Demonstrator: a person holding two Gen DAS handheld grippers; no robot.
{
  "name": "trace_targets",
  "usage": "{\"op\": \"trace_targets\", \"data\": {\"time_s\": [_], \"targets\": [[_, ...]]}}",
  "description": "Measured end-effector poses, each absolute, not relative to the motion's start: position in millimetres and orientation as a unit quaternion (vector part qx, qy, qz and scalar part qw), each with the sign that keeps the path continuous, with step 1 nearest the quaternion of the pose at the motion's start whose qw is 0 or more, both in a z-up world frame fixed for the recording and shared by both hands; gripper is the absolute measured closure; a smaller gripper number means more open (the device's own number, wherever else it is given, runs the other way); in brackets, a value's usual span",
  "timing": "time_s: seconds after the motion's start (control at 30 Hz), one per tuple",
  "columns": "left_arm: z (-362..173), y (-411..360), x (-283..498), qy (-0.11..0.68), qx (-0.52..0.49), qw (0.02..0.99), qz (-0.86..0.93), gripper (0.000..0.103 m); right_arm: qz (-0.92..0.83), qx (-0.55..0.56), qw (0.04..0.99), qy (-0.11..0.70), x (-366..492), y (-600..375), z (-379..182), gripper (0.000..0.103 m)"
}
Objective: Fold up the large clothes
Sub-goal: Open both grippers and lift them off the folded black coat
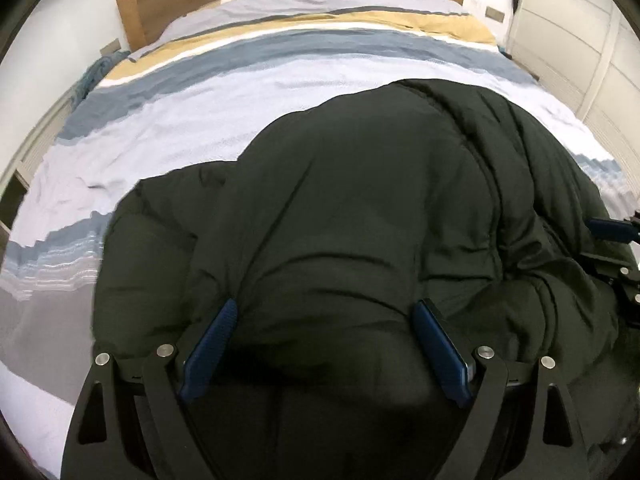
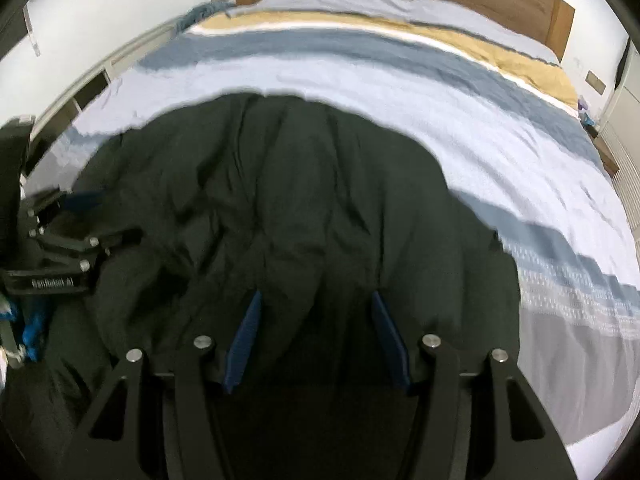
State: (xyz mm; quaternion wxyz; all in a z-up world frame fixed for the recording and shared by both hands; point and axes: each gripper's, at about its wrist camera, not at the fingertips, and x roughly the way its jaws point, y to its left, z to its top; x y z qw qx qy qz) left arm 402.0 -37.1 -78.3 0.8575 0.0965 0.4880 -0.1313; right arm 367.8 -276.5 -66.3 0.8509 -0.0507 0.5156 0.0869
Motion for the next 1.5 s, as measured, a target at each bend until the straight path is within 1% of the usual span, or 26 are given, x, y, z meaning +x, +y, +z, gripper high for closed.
{"op": "trace_targets", "data": {"time_s": [0.2,0.43,0.63,0.83,1.07,1.33,1.37,1.47,1.5], "targets": [[-42,-26,373,0.477,0.079,0.868,-0.114,0.014,0.069,-0.028,0.856,0.512,340,-284,-46,0.048],[1,-6,321,0.474,0.082,0.873,-0.084,0.014,0.054,-0.018,0.860,0.506,284,-287,-6,0.048],[36,11,283,0.468,0.092,0.876,-0.074,0.012,0.036,-0.005,0.866,0.498,230,-293,26,0.048],[61,26,251,0.462,0.093,0.879,-0.072,0.011,0.013,0.013,0.869,0.494,180,-303,52,0.048],[80,39,221,0.458,0.101,0.881,-0.067,0.010,-0.022,0.035,0.864,0.501,132,-322,66,0.048],[97,59,200,0.456,0.094,0.883,-0.053,0.005,-0.062,0.055,0.859,0.505,91,-348,81,0.048],[98,61,198,0.455,0.094,0.884,-0.051,0.004,-0.065,0.057,0.859,0.504,88,-351,83,0.047],[102,67,193,0.456,0.090,0.884,-0.046,0.004,-0.073,0.064,0.859,0.503,78,-358,87,0.039],[103,68,192,0.456,0.090,0.884,-0.045,0.003,-0.074,0.065,0.859,0.502,75,-360,88,0.039]]}}
